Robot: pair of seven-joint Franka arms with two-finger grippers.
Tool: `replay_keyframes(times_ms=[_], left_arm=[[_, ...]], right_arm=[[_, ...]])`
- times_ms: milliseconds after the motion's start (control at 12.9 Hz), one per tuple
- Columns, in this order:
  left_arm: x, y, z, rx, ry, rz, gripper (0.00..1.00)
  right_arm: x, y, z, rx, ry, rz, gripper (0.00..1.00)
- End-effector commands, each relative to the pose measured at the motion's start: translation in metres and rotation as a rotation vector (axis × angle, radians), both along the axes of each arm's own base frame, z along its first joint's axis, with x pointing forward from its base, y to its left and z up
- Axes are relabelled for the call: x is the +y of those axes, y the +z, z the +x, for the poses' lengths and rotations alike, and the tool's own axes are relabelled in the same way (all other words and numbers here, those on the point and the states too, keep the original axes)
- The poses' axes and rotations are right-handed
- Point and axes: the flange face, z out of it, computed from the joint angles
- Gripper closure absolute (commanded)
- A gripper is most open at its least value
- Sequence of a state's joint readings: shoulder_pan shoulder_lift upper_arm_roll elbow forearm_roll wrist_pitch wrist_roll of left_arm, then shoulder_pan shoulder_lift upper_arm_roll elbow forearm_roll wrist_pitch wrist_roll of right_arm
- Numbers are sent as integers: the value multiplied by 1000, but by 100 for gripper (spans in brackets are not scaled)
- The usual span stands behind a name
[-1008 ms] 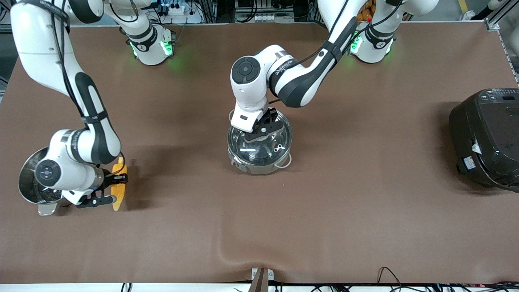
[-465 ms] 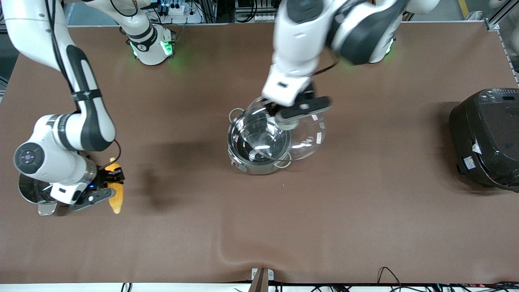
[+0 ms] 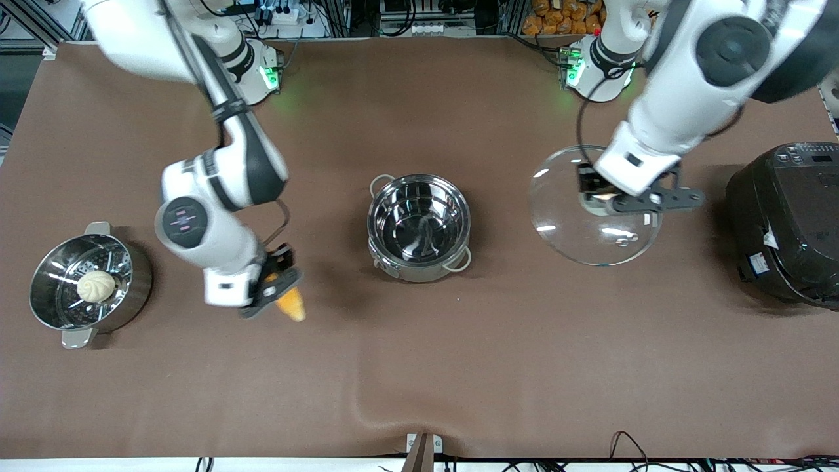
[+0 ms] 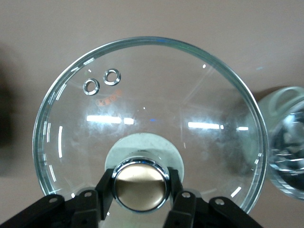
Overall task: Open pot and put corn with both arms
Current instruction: 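Lift the glass lid aside with the left gripper while the right gripper carries corn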
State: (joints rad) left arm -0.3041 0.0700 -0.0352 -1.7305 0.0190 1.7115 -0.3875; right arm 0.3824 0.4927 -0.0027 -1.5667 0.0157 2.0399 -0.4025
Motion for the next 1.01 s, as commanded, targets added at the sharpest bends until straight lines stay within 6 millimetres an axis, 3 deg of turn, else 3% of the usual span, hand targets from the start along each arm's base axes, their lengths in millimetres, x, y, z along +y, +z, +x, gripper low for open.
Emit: replay_keyframes(times_ms=[0,155,233,310,465,543,620,930], left_arm=[[22,-51,-21,-6,-3,-28,100],[92,-111,-18,-23,-45,-46,100],[114,-143,-21,-39,-55,-55,100],[119,-168,-27,-63,-49,-58,100],[127,-203,-29,-40,-54,-59,100],[136,-221,-26,-28,-43,-56,100],[140,-239,-24,-29,-47,-57,100],[162,-306,-12,-71,-50,-57,100]], right_arm=[[51,30,-32,-1,95,0,100],[101,44,-54,-25,171,18,100],[124,49,-65,-35,207,25,100],[151,52,-78,-43,239,32,100],[204,35,-113,-34,265,13,100],[220,27,-121,-31,269,9,100],[236,19,-125,-31,276,6,100],[264,-18,-134,-13,302,-18,100]])
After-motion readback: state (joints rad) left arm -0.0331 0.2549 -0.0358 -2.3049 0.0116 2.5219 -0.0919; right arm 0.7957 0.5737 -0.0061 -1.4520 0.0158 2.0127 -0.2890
